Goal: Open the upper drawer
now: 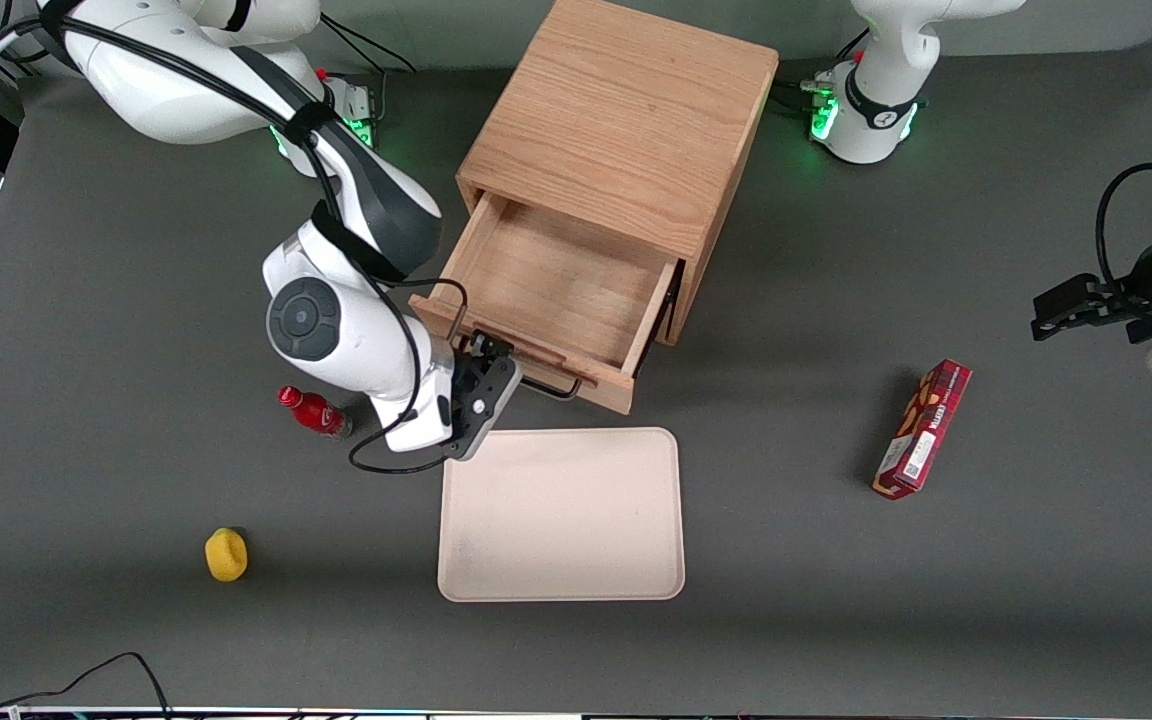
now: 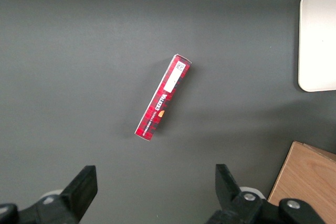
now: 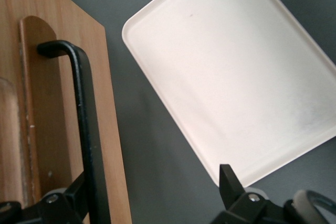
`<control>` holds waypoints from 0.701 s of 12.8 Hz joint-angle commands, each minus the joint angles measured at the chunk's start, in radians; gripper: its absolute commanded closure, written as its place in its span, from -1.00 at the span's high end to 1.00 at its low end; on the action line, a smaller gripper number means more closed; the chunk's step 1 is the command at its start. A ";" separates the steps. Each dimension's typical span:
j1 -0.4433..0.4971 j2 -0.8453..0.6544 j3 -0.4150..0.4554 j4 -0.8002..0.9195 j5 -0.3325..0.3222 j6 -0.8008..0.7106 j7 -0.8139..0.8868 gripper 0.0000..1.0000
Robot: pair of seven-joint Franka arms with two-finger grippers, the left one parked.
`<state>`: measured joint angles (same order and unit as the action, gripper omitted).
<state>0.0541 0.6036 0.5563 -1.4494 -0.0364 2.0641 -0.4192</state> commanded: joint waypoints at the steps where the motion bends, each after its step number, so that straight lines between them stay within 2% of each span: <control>1: -0.003 0.002 -0.038 0.017 0.052 0.011 -0.078 1.00; 9: -0.014 0.004 -0.064 0.055 0.052 0.011 -0.122 1.00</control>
<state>0.0414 0.6038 0.5004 -1.4176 -0.0066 2.0782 -0.4991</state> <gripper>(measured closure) 0.000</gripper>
